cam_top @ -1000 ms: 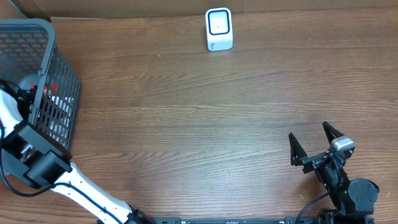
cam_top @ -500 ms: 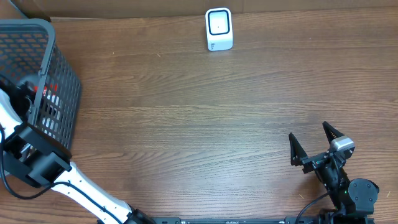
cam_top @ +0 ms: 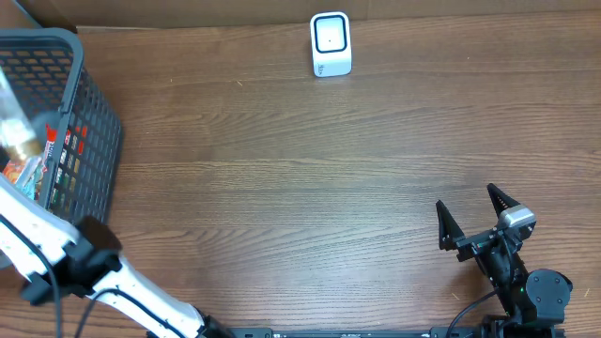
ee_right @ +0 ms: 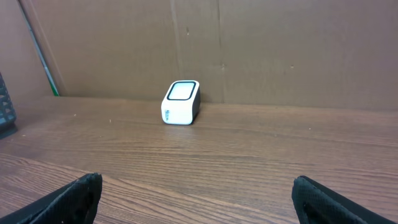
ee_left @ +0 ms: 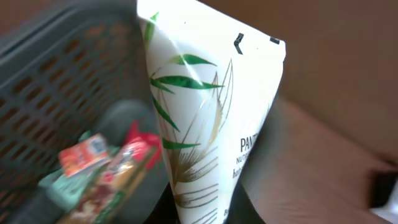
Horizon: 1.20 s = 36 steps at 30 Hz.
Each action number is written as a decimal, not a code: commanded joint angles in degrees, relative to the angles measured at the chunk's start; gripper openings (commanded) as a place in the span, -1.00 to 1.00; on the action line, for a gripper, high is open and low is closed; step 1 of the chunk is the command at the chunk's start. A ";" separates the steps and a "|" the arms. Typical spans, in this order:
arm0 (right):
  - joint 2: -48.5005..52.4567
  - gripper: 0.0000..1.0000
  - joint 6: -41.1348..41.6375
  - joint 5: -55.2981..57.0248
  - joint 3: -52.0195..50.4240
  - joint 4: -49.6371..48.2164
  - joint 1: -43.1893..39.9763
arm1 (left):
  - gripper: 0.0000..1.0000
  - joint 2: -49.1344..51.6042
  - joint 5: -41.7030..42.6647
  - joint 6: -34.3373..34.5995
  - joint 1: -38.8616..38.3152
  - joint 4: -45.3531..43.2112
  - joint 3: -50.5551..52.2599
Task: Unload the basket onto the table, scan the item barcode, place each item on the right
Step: 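Lift the white tube out and place it mid-table with left gripper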
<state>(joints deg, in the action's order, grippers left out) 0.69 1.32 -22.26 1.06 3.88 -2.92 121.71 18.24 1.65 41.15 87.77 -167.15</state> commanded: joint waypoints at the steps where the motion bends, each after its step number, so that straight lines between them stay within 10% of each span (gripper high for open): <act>1: -0.52 1.00 0.22 0.07 -0.24 -0.44 0.28 | -0.92 -5.07 6.38 1.81 -5.64 2.60 -1.88; 16: -0.52 1.00 0.24 0.07 -0.24 -0.37 0.28 | -0.92 -3.85 17.84 -1.73 -40.17 2.69 26.82; 36: -0.52 1.00 0.24 0.09 -0.24 -0.17 0.28 | -0.92 -3.85 19.06 26.43 -59.93 -52.37 86.58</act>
<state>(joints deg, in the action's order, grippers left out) 0.62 1.30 -22.26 1.06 3.97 -2.90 119.09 37.93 18.61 -19.25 37.60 -83.20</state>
